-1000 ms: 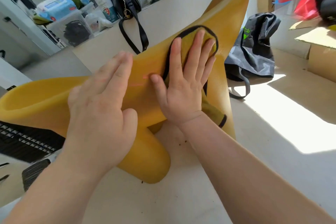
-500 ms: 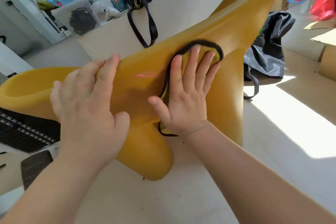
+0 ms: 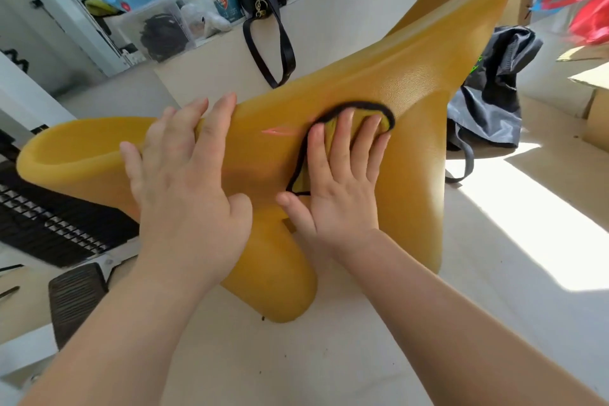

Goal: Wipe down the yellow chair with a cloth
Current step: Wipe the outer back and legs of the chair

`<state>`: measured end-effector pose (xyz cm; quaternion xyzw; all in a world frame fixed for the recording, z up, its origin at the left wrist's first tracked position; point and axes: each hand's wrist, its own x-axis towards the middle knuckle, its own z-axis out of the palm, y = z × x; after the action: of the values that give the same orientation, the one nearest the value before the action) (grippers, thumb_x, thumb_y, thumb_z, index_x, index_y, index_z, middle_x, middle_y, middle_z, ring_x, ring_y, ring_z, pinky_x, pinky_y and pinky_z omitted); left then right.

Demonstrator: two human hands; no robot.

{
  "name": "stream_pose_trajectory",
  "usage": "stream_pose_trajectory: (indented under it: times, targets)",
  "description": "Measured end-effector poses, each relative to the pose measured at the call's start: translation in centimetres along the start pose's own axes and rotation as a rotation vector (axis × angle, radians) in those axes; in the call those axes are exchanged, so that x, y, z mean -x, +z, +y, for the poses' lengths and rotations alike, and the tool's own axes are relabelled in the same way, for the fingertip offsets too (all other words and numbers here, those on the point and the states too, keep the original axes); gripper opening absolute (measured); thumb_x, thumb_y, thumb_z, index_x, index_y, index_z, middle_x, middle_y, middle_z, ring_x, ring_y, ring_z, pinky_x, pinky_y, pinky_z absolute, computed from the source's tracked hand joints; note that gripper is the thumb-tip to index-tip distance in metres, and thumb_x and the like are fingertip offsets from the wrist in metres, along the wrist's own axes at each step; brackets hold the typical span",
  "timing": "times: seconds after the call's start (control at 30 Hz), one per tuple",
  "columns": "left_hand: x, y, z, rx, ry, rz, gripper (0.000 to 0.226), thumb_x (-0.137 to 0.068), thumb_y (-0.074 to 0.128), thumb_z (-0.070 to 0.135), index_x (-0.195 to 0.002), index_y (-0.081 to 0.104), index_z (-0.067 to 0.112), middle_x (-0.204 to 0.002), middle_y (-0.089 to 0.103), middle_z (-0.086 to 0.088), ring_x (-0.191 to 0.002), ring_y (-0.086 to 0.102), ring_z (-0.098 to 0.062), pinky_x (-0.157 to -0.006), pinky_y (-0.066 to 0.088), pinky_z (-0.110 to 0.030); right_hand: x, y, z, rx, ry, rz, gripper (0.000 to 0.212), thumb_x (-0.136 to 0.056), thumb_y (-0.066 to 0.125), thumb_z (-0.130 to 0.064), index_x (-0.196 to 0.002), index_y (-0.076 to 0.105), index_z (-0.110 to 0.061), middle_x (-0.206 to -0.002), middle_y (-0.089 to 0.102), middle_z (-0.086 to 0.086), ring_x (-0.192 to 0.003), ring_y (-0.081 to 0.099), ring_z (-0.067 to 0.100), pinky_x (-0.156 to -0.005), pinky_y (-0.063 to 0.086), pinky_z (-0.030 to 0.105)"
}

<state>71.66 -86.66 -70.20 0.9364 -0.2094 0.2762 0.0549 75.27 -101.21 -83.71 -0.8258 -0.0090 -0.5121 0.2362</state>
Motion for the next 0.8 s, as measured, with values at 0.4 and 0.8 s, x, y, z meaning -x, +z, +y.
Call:
stream_pose_trajectory:
  times: [0.4,0.8]
  targets:
    - [0.3,-0.5,-0.1,0.022,-0.007,-0.033,0.099,-0.074,0.064,0.0,-0.158,0.022,0.033,-0.16,0.028,-0.003,-0.151,0.017,-0.03,-0.12,0.0,-0.066,2.7,0.4,-0.1,0.049,-0.03,-0.187,0.085,-0.096,0.012,-0.074,-0.158,-0.02,-0.026,-0.163,-0.034,0.0,-0.151,-0.023,0.041,-0.121,-0.009,0.065]
    - [0.2,-0.2,-0.3,0.02,0.001,-0.022,0.099,-0.076,0.063,-0.003,-0.158,0.02,0.033,-0.16,0.028,-0.002,-0.151,0.018,-0.03,-0.12,-0.001,-0.065,7.0,2.3,1.6,0.17,-0.049,-0.335,0.083,-0.099,0.016,-0.073,-0.158,-0.02,-0.026,-0.168,-0.006,-0.001,-0.153,-0.001,0.04,-0.122,-0.007,0.058]
